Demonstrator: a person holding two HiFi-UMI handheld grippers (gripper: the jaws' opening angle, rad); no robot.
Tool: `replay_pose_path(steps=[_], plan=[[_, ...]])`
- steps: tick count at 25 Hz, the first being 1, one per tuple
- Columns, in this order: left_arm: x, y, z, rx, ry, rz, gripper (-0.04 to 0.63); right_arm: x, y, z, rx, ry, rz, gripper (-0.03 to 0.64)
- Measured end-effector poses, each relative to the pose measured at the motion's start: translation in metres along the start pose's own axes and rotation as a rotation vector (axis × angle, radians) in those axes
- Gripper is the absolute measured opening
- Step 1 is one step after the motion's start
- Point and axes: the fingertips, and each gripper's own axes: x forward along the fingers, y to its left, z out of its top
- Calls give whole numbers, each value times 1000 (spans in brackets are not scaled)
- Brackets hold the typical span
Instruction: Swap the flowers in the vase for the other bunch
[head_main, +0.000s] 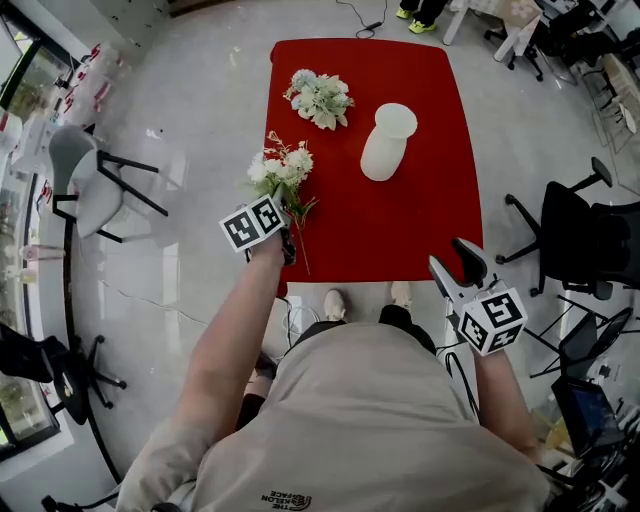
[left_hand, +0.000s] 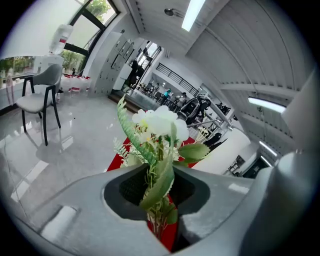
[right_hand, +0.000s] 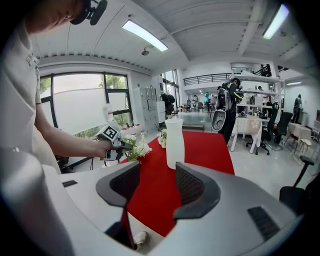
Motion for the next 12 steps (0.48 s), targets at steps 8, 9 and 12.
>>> replay_pose_path(steps=[8, 9, 12], plan=[[1, 2, -5, 20, 19, -4, 178, -2, 2, 0, -2, 6, -1, 227], [0, 1, -5, 23, 17, -7, 188, -1, 2, 0, -3, 5, 1, 227], [-5, -2, -2, 34, 3, -23, 202, 2, 6, 2, -7, 5, 12, 227]])
